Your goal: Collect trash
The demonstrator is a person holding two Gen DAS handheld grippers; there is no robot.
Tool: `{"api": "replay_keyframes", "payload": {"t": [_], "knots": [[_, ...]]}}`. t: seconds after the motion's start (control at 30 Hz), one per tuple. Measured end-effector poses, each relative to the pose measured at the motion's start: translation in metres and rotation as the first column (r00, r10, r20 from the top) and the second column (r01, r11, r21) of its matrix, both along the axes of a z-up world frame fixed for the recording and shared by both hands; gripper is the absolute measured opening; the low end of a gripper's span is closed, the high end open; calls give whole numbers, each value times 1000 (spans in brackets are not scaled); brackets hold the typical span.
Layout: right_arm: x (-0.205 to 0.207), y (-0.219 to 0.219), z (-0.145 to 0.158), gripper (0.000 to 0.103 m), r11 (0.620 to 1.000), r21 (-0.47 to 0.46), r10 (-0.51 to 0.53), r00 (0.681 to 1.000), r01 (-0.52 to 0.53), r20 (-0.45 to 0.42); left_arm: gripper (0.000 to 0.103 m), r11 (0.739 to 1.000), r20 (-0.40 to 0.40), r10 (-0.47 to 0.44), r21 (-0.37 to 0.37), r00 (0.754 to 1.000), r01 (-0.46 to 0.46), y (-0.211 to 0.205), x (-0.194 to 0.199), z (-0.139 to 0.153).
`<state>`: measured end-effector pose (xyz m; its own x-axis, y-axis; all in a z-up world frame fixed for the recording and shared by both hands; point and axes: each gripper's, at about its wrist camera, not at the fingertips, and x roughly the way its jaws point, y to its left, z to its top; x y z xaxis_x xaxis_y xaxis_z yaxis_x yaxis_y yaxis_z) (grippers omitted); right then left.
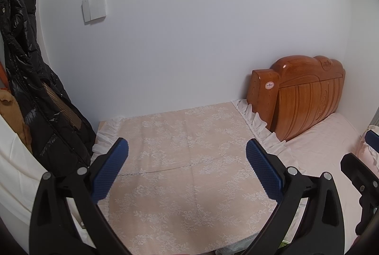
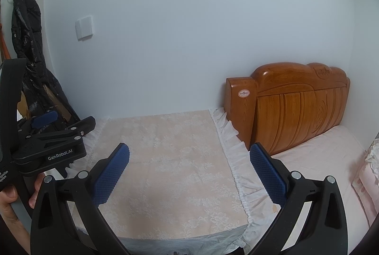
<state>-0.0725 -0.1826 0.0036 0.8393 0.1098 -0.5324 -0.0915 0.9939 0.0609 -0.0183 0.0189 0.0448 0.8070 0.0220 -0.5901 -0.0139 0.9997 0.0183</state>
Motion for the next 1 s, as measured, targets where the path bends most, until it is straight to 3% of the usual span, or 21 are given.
{"api": "replay_keyframes", "payload": {"t": [1.0], "knots": [[2, -8, -3, 101, 1000, 11, -4, 1000, 4, -15, 95, 1000, -10, -7, 2, 1000, 7, 0, 4, -2]]}}
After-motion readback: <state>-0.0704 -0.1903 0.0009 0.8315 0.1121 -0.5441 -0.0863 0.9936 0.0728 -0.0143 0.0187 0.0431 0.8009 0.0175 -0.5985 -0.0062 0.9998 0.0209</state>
